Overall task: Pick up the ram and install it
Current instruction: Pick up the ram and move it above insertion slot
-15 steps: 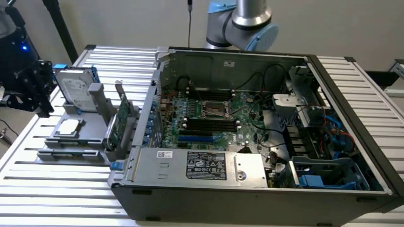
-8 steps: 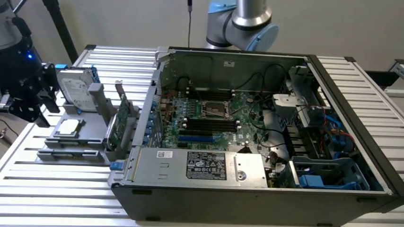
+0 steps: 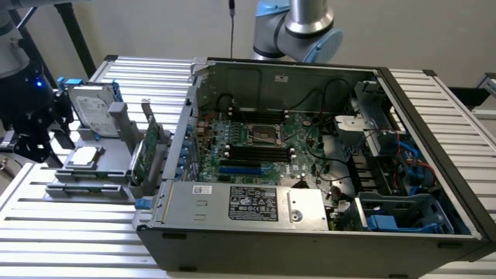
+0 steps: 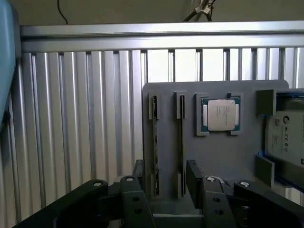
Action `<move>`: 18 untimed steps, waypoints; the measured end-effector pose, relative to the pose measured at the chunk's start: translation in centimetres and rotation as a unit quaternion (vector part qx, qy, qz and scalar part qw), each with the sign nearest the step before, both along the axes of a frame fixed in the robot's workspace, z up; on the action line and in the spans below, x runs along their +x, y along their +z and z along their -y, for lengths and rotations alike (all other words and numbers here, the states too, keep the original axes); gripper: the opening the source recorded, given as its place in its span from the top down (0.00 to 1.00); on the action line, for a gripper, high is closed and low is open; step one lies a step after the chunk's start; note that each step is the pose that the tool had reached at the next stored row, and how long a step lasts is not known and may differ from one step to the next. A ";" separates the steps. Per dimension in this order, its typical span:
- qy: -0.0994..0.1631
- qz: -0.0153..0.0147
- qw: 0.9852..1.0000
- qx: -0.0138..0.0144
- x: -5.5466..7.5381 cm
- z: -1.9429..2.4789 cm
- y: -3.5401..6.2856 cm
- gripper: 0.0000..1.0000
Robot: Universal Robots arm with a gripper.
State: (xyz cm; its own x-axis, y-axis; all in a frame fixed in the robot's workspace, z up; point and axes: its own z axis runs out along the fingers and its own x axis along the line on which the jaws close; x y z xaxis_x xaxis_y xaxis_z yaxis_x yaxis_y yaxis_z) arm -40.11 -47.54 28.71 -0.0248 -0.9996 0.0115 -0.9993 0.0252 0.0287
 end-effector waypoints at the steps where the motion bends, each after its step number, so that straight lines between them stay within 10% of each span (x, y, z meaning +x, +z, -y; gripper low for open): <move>1: 0.000 0.000 1.000 0.000 0.0 0.11 -0.20 0.52; 18: 0.005 0.000 1.000 0.000 0.3 0.78 -2.77 0.52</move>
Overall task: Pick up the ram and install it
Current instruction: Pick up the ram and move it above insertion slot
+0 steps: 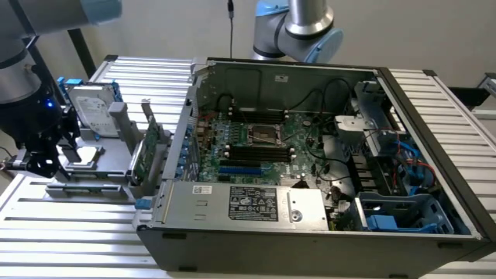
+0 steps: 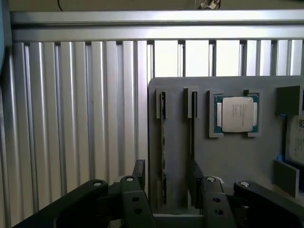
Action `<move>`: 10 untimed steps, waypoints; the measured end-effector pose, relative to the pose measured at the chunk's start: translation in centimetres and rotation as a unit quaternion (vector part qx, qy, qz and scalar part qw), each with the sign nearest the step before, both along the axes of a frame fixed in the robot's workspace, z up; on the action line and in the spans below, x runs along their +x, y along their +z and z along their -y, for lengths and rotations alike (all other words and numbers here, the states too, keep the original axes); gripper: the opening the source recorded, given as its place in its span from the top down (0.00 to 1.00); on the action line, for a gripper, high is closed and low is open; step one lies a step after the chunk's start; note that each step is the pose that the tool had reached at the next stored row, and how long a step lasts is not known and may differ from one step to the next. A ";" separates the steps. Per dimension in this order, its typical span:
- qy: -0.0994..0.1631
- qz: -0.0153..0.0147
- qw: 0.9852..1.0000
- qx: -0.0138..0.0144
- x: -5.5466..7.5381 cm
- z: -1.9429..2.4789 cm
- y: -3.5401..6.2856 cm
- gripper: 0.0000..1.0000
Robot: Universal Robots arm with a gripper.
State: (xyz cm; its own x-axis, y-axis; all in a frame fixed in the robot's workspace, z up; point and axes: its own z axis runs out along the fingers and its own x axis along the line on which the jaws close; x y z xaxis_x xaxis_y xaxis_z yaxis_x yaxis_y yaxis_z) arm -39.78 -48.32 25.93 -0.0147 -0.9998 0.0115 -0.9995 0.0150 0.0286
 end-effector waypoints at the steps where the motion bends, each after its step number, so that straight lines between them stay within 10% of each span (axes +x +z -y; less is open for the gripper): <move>1: 0.000 0.000 1.000 0.000 0.0 0.07 -0.06 0.52; 10: 0.000 0.000 1.000 0.000 0.0 1.32 -0.48 0.52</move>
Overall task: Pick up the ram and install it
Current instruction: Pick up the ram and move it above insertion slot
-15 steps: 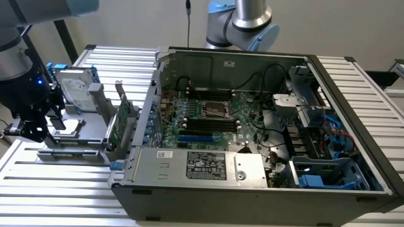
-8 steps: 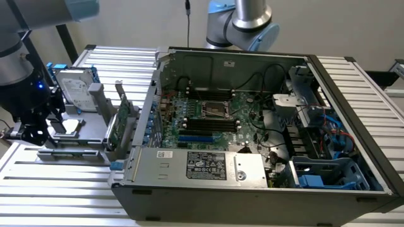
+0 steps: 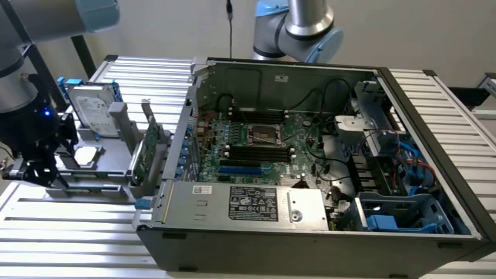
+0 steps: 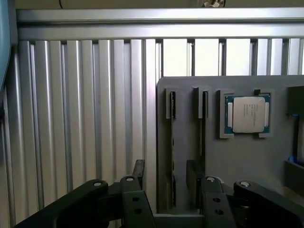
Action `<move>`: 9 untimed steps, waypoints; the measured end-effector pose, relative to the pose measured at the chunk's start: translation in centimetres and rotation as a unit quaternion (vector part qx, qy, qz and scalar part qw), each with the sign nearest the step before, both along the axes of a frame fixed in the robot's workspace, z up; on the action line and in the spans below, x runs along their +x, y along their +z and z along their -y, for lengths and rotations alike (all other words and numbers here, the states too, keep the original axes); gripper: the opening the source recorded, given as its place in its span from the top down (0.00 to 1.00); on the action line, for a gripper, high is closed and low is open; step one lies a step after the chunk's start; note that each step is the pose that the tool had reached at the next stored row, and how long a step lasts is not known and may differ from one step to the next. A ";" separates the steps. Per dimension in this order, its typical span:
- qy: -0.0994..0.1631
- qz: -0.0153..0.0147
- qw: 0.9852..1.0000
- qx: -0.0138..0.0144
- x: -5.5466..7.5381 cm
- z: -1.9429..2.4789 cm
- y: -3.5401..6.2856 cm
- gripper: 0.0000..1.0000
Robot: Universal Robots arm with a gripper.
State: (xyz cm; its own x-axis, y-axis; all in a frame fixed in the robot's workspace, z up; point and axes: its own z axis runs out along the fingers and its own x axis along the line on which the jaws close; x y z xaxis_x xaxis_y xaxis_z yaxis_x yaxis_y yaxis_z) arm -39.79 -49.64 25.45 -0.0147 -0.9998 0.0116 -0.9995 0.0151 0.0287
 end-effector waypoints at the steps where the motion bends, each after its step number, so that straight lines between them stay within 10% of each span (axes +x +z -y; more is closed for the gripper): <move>1: 0.000 0.000 1.000 0.000 0.0 0.17 -0.07 0.52; 9: 0.000 0.002 1.000 0.002 0.0 0.72 -1.30 0.52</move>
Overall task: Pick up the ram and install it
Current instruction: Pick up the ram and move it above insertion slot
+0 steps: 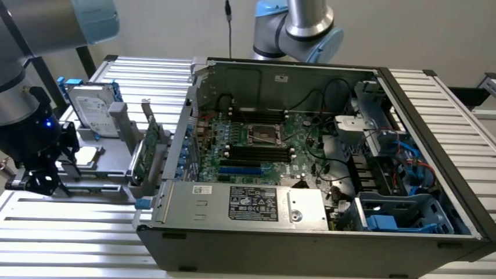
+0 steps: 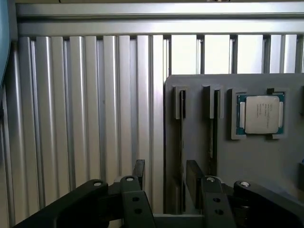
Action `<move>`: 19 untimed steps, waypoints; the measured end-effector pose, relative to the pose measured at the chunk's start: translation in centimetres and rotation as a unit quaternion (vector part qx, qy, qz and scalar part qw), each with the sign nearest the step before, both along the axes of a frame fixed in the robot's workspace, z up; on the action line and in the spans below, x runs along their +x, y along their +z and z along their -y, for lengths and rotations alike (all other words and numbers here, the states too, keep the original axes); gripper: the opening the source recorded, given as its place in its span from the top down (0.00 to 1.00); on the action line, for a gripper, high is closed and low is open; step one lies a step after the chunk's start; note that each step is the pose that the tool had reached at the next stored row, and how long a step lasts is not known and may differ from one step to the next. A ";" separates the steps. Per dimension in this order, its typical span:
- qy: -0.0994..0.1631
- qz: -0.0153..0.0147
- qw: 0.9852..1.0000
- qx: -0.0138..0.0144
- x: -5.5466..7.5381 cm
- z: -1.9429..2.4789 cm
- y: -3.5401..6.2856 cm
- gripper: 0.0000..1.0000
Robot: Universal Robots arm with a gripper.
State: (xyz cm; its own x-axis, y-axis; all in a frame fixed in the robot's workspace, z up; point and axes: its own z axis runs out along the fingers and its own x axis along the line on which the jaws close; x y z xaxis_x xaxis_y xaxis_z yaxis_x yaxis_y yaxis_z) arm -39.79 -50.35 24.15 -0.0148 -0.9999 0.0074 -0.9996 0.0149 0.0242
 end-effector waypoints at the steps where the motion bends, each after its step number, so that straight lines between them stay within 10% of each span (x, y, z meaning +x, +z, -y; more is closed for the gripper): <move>1: 0.000 0.000 1.000 0.000 0.0 0.00 -0.17 0.52; 9: 0.004 0.007 1.000 0.006 0.0 -0.01 -1.26 0.52; 19: 0.013 0.007 1.000 0.012 0.0 -0.35 -2.01 0.52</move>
State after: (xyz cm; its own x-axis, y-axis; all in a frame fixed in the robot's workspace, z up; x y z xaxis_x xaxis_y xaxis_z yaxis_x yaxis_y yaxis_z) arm -39.80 -50.00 22.14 0.0111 -0.9998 -0.0169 -0.9999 -0.0113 0.0103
